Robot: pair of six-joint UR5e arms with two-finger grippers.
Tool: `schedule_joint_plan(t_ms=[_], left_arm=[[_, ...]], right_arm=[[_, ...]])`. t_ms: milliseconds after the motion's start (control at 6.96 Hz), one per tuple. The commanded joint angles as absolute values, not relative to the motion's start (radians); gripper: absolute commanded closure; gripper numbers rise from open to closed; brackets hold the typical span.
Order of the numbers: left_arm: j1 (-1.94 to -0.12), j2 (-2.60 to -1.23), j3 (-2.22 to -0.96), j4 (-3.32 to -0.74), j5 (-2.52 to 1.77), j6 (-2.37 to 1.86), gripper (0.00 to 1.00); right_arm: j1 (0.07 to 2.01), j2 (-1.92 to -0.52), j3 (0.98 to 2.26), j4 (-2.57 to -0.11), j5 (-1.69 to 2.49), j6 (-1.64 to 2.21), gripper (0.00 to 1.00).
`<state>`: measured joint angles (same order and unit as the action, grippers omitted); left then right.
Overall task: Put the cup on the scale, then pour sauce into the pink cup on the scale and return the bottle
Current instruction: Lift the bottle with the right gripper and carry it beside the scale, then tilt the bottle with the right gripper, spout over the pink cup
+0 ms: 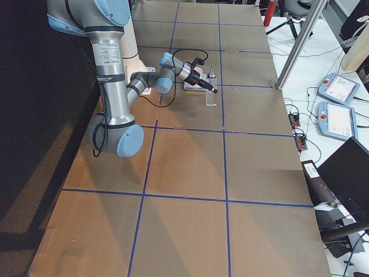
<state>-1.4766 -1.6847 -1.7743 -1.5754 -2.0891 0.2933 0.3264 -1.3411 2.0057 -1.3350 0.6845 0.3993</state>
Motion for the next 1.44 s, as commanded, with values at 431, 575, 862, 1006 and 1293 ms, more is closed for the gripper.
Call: schedule_joint_plan(t_ms=[431, 575, 862, 1006, 1293], left_arm=[[-1.519, -1.577, -1.684, -1.764, -2.180, 0.304, 0.00], [-1.519, -1.577, -1.681, -1.764, -2.178, 0.304, 0.00], [-1.522, -1.577, -1.649, -1.766, -2.178, 0.302, 0.00], [-1.523, -1.578, -1.631, -1.767, -2.178, 0.302, 0.00], [-1.528, -1.578, -1.628, -1.767, -2.178, 0.302, 0.00]], right_arm=[[0.187, -1.229, 1.913, -1.662, 0.408, 0.336, 1.00], [0.181, -1.194, 1.884, -1.727, 0.372, 0.328, 1.00], [0.179, -1.147, 1.861, -1.871, 0.316, 0.308, 1.00], [0.179, -1.119, 1.861, -1.902, 0.302, 0.222, 1.00], [0.190, -1.106, 1.859, -1.904, 0.255, -0.001, 1.00]])
